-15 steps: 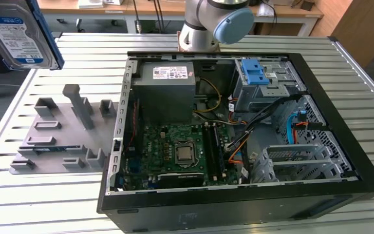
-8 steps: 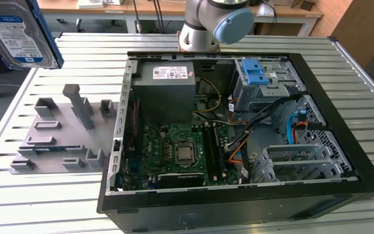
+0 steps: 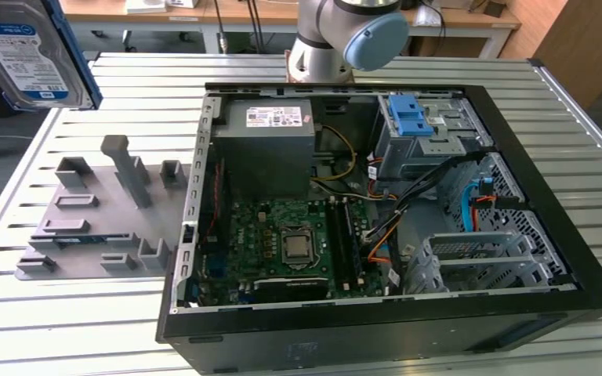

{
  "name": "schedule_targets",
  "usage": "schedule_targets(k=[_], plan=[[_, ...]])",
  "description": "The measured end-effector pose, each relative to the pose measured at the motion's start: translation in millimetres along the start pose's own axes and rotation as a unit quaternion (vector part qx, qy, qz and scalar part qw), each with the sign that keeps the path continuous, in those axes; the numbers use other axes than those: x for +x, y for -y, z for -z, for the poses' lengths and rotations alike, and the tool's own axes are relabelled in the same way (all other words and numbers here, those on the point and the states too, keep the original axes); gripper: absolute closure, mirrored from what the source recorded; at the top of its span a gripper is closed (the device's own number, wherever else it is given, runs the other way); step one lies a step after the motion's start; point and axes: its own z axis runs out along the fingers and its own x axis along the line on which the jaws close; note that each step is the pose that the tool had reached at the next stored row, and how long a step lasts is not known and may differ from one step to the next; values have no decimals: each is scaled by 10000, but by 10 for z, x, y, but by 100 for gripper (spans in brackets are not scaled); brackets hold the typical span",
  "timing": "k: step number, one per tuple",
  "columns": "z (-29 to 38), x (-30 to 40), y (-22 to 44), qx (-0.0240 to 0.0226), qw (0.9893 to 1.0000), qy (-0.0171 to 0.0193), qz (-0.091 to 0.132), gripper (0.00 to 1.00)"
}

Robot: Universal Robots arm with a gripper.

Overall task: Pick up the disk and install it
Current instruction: 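Pick up the disk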

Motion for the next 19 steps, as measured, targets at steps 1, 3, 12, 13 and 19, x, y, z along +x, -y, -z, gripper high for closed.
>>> schedule_targets(k=[1,3,12,13,19], plan=[[2,0,0,0,10000,0,0,64],[8,0,0,-1,10000,0,0,64],[99,1,-2,0,10000,0,0,64],[122,1,-2,0,10000,0,0,64],[190,2,-4,0,10000,0,0,64]])
